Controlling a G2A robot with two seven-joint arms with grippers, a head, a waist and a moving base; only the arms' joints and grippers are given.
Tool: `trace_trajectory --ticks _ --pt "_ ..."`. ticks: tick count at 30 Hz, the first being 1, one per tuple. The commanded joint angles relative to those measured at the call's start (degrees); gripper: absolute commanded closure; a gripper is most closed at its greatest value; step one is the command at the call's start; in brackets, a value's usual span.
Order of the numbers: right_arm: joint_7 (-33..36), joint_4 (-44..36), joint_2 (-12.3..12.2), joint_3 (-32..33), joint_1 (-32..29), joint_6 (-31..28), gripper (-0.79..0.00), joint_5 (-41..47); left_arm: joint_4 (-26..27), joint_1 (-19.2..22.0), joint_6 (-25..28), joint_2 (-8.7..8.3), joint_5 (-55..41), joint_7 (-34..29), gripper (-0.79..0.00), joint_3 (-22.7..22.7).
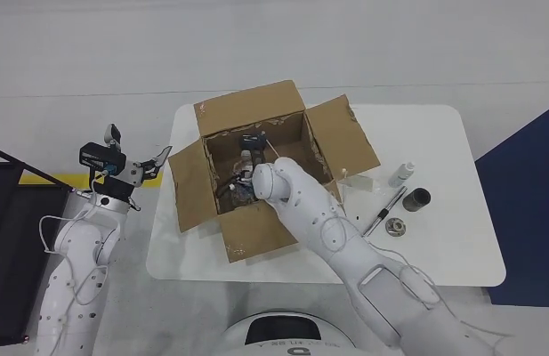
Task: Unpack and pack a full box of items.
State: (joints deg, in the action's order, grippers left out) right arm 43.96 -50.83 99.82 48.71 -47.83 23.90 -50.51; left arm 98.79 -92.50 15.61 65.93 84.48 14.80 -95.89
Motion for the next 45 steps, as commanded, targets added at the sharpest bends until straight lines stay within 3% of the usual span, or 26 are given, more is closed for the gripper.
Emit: trace_trajectory --ticks 1,10,14,33,39,45 --pt "-0.97 0.28 0.3 -0.25 0.32 -0.1 0.0 0.5 0.0 0.0 0.0 0.0 0.0 0.0 -0.785 0.0" --pt "-8.17 -1.78 0.96 1.12 0.12 1.93 0.0 2.36 0.0 0.0 0.0 0.0 0.0 0.0 -0.785 0.0" --pt "-10.2 -11.56 -0.64 6.62 -4.84 -4.14 0.0 6.41 0.0 0.0 0.0 0.0 0.0 0.0 -0.785 0.0" --pt "-22.17 -72.54 -7.57 24.86 -47.35 -20.03 0.0 1.59 0.0 0.0 0.0 0.0 0.0 0.0 -0.785 0.0" --pt "-29.8 -83.12 -8.62 31.49 -60.64 -21.77 0.0 1.89 0.0 0.0 0.0 0.0 0.0 0.0 -0.785 0.0" --pt "-39.14 -83.81 -9.02 37.56 -69.35 -24.32 0.0 7.15 0.0 0.0 0.0 0.0 0.0 0.0 -0.785 0.0"
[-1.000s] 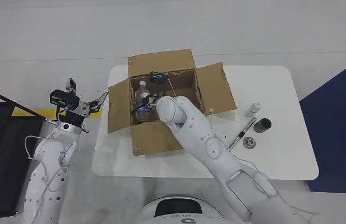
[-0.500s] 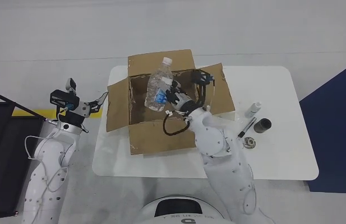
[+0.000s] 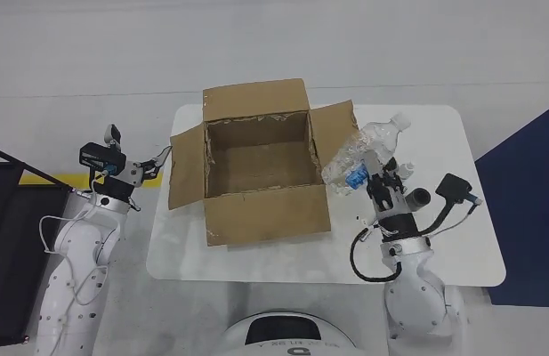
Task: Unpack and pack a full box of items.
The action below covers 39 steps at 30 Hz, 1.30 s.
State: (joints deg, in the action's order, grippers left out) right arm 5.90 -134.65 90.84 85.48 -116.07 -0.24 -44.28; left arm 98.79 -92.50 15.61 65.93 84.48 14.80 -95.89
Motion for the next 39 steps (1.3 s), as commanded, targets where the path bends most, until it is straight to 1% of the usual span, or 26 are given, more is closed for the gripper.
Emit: trace_trajectory --ticks 1,4,12,14,16,19,23,26,29,31,32,33,35,36,39 --pt "-1.33 0.0 -0.1 1.24 -1.86 -0.26 0.0 1.74 0.0 0.0 0.0 0.0 0.0 0.0 -0.785 0.0" --pt "1.04 0.0 -0.45 1.49 -1.77 -1.72 0.0 1.92 0.0 0.0 0.0 0.0 0.0 0.0 -0.785 0.0" --pt "1.17 0.2 -0.47 1.42 -1.68 -1.68 0.0 1.72 0.0 0.0 0.0 0.0 0.0 0.0 -0.785 0.0" --pt "1.69 0.94 -0.62 1.01 -0.97 -0.5 0.0 -0.72 0.0 0.0 0.0 0.0 0.0 0.0 -0.785 0.0" --pt "2.3 0.73 -0.75 1.8 -1.65 0.5 0.0 0.08 0.0 0.0 0.0 0.0 0.0 0.0 -0.785 0.0" --pt "1.56 0.0 -0.97 6.72 -4.27 1.53 0.0 3.51 0.0 0.0 0.0 0.0 0.0 0.0 -0.785 0.0" --pt "-3.02 0.14 -0.94 15.81 -9.9 0.91 0.0 13.01 0.0 0.0 0.0 0.0 0.0 0.0 -0.785 0.0" --pt "-4.28 1.58 -0.88 22.12 -13.66 0.72 0.0 19.74 0.0 0.0 0.0 0.0 0.0 0.0 -0.785 0.0" --pt "0.19 3.65 -1.25 27.7 -15.38 2.56 0.0 21.42 0.0 0.0 0.0 0.0 0.0 0.0 -0.785 0.0" --pt "6.64 6.61 -1.83 31.13 -14.51 3.27 0.0 22.5 0.0 0.0 0.0 0.0 0.0 0.0 -0.785 0.0" --pt "8.97 8.32 -2.14 32.94 -13.35 4.92 0.0 22.49 0.0 0.0 0.0 0.0 0.0 0.0 -0.785 0.0" --pt "12.64 9.77 -2.52 33.98 -12.16 5.79 0.0 22.18 0.0 0.0 0.0 0.0 0.0 0.0 -0.785 0.0" --pt "17.53 12.37 -3.23 35.85 -9.21 7.29 0.0 21.35 0.0 0.0 0.0 0.0 0.0 0.0 -0.785 0.0" --pt "20.32 13.43 -3.59 36.03 -7.94 7.81 0.0 20.3 0.0 0.0 0.0 0.0 0.0 0.0 -0.785 0.0" --pt "25.48 16.14 -4.46 35.19 -3.78 9.12 0.0 16.5 0.0 0.0 0.0 0.0 0.0 0.0 -0.785 0.0"
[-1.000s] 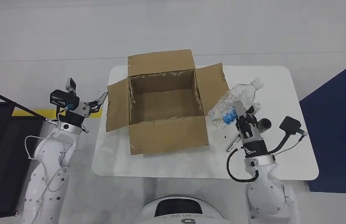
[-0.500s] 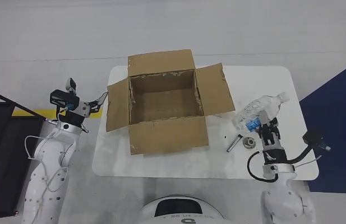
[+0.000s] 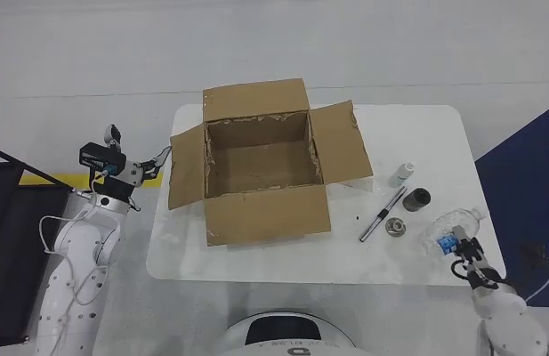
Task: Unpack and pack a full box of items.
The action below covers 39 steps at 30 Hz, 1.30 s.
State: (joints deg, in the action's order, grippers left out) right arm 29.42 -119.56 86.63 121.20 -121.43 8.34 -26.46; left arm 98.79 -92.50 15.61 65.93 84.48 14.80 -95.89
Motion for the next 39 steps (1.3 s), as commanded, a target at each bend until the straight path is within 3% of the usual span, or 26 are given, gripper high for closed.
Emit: trace_trajectory --ticks 1,15,16,19,26,27,28,29,34,39 --pt "3.03 2.01 -0.49 -1.03 3.05 1.31 0.0 -2.69 0.0 0.0 0.0 0.0 0.0 0.0 -0.785 0.0" --pt "11.17 9.48 -2.5 -2.58 12.34 6.59 -0.015 -8.72 0.0 0.0 0.0 0.0 0.0 0.0 -0.785 0.0" --pt "11.31 9.51 -2.58 -2.59 12.41 6.95 -0.117 -9.09 0.0 0.0 0.0 0.0 0.0 0.0 -0.785 0.0" --pt "12.32 9.57 -2.85 -2.81 12.81 8.3 -0.265 -10.3 0.0 0.0 0.0 0.0 0.0 0.0 -0.785 0.0" --pt "13.68 10.23 -3.41 -3.26 13.83 10.96 -0.477 -12.33 0.0 0.0 0.0 0.0 0.0 0.0 -0.785 0.0" --pt "13.56 10.19 -3.46 -3.13 13.86 11.49 -0.573 -12.54 0.0 0.0 0.0 0.0 0.0 0.0 -0.785 0.0" --pt "13.21 9.9 -3.5 -2.89 13.75 12.09 -0.723 -12.74 0.0 0.0 0.0 0.0 0.0 0.0 -0.785 0.0" --pt "12.52 9.28 -3.5 -2.55 13.54 12.73 -0.785 -12.64 0.0 0.0 0.0 0.0 0.0 0.0 -0.785 0.0" --pt "6.93 2.37 -2.85 -0.95 9.73 16.3 -0.785 -9.5 0.0 0.0 0.0 0.0 0.0 0.0 -0.785 0.0" --pt "6.93 2.37 -2.85 -0.95 9.73 16.3 -0.785 -9.5 0.0 0.0 0.0 0.0 0.0 0.0 -0.785 0.0"
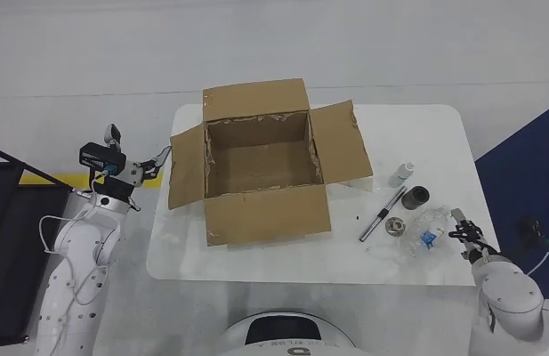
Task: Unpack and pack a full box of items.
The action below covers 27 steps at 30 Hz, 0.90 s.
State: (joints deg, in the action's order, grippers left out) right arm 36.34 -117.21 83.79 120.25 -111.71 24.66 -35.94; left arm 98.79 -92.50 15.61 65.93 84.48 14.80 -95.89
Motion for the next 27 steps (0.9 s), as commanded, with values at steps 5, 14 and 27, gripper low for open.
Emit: trace_trajectory --ticks 5,14,27 --pt "0.01 0.03 -0.01 0.0 0.01 -0.02 -0.785 -0.02 0.0 0.0 0.0 0.0 0.0 0.0 -0.785 0.0" --pt "0.01 0.03 -0.01 0.0 0.01 -0.02 -0.785 -0.02 0.0 0.0 0.0 0.0 0.0 0.0 -0.785 0.0" --pt "2.96 2.42 -0.68 -1.26 1.4 -0.38 -0.727 -4.42 0.0 0.0 0.0 0.0 0.0 0.0 -0.785 0.0"
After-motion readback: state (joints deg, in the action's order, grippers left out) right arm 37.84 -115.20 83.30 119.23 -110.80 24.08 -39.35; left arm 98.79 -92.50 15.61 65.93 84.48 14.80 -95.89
